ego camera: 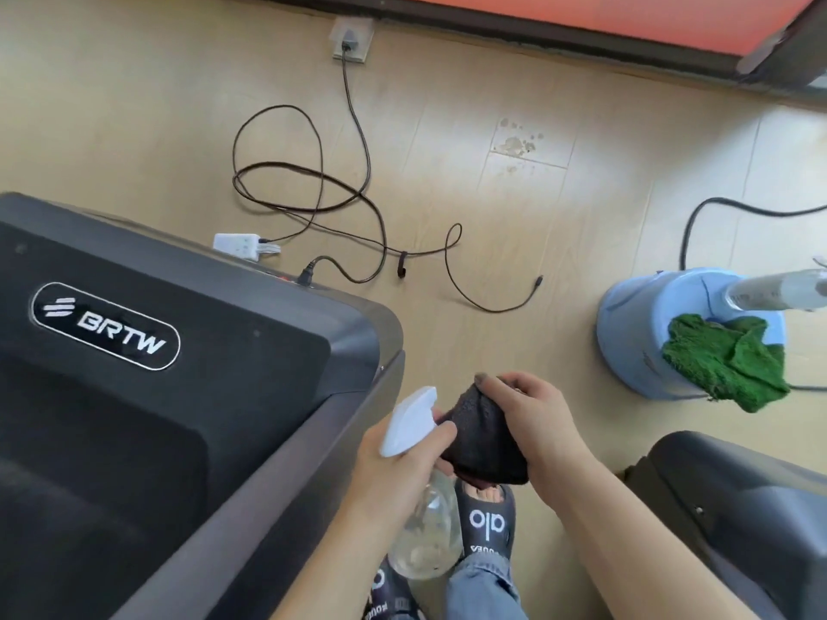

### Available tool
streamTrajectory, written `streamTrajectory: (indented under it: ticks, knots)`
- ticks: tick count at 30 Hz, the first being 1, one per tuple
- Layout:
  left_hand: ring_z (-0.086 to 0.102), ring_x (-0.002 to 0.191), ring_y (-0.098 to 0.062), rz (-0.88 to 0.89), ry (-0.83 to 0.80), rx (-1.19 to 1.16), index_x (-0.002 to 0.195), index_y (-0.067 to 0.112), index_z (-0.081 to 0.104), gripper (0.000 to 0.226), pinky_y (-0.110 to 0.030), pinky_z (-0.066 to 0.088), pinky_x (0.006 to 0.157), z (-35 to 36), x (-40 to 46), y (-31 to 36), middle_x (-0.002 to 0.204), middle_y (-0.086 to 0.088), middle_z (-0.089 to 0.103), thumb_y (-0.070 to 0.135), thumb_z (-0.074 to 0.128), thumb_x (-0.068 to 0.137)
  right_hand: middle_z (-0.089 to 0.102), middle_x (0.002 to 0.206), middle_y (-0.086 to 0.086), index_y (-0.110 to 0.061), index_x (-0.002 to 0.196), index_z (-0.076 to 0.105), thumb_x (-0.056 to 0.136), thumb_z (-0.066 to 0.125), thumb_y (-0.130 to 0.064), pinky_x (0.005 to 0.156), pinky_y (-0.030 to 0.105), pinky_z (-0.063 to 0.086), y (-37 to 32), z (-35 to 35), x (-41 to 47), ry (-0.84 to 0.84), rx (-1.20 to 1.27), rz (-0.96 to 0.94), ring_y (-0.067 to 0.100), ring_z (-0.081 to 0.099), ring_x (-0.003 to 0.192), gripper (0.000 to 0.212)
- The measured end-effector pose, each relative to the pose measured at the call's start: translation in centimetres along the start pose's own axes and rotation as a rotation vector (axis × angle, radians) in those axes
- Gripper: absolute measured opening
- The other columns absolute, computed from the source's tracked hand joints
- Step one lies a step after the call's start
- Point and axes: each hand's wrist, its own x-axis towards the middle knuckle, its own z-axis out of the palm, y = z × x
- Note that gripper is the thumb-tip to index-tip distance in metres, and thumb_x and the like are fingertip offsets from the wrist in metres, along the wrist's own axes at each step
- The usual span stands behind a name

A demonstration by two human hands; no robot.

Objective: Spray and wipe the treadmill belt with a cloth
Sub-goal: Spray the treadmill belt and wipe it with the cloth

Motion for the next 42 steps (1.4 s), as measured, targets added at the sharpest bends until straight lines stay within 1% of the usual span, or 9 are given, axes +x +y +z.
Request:
streamTrajectory:
  ticks: [11,17,20,23,25,31,35,39,42]
  knots:
    - [0.078,0.095,-0.020,-0.080,-0.110,-0.019,0.098,0.044,0.079,0.032,-0.041,0.060,0.089,-1.6,-1.2,-8.5,0.096,0.007,0.083,0.052,0.082,0.067,0.073,0.105,0.023,0.001,0.110,0.067,0.091,0.057,-0.058,0.092,0.053,0.055,7.9,1.1,-4.5,-0.124,0.415,0.223,0.037,0.072,0.094,0.063]
    - [0.078,0.093,-0.022,0.009,-0.043,0.072,0.101,0.035,0.079,0.019,-0.036,0.059,0.078,-3.5,-3.4,-13.5,0.090,0.006,0.082,0.027,0.082,0.083,0.069,0.112,0.022,0.004,0.111,0.066,0.087,0.056,-0.009,0.093,0.046,0.056,13.7,0.2,-7.3,-0.229,0.601,0.219,0.038,0.068,0.102,0.029]
    - [0.074,0.071,-0.014,-0.023,-0.038,0.069,0.095,0.031,0.080,0.015,-0.031,0.055,0.071,-4.6,-3.3,-16.4,0.078,0.006,0.079,0.029,0.081,0.080,0.070,0.108,0.021,0.010,0.112,0.064,0.089,0.060,-0.002,0.101,0.041,0.051,17.1,0.4,-7.4,-0.179,0.507,0.240,0.032,0.068,0.099,0.026]
    - [0.069,0.061,-0.014,-0.009,-0.073,0.149,0.099,0.021,0.080,0.040,-0.025,0.051,0.060,-5.1,-4.2,-19.6,0.075,-0.005,0.078,0.041,0.080,0.065,0.067,0.083,0.012,0.008,0.100,0.068,0.089,0.063,-0.004,0.073,0.036,0.052,20.2,0.8,-7.3,-0.074,0.376,0.127,0.022,0.063,0.075,0.017]
    - [0.071,0.061,-0.015,-0.048,-0.016,0.138,0.090,0.021,0.079,0.014,-0.027,0.053,0.063,-5.2,-3.9,-21.6,0.074,-0.004,0.076,0.028,0.081,0.078,0.062,0.072,0.006,-0.003,0.088,0.070,0.089,0.065,-0.011,0.057,0.027,0.047,22.0,1.1,-7.2,-0.023,0.210,0.050,0.017,0.057,0.062,0.009]
    - [0.072,0.078,-0.022,-0.043,0.016,0.220,0.093,0.009,0.065,0.026,-0.023,0.055,0.066,-7.7,2.7,-34.3,0.049,-0.001,0.069,0.033,0.060,0.101,0.072,0.086,0.013,-0.009,0.094,0.065,0.072,0.077,-0.034,0.075,0.046,0.060,27.7,3.6,-7.9,0.038,0.005,0.073,0.030,0.071,0.080,0.036]
    - [0.063,0.078,-0.023,-0.136,0.090,0.191,0.114,0.019,0.054,0.044,-0.030,0.052,0.078,-9.1,1.2,-34.9,0.074,-0.013,0.057,0.052,0.060,0.085,0.074,0.098,0.020,-0.003,0.109,0.065,0.059,0.086,-0.032,0.074,0.065,0.057,30.8,6.5,-9.5,-0.120,0.243,0.224,0.038,0.074,0.085,0.061]
    - [0.072,0.055,-0.020,-0.083,0.098,0.110,0.113,0.024,0.070,0.023,-0.044,0.064,0.075,-14.1,-1.3,-37.3,0.070,0.001,0.079,0.026,0.069,0.090,0.073,0.104,0.016,-0.008,0.104,0.069,0.085,0.070,-0.031,0.080,0.055,0.056,33.6,10.0,-11.3,-0.414,0.372,0.255,0.036,0.071,0.090,0.030]
    - [0.075,0.063,-0.014,-0.073,0.221,-0.015,0.092,0.036,0.068,0.034,-0.036,0.060,0.069,-17.3,-2.8,-38.0,0.094,-0.004,0.080,0.045,0.079,0.060,0.071,0.111,0.017,-0.008,0.107,0.068,0.090,0.061,-0.021,0.091,0.055,0.054,34.8,12.7,-12.9,-0.592,0.519,0.279,0.035,0.069,0.097,0.023]
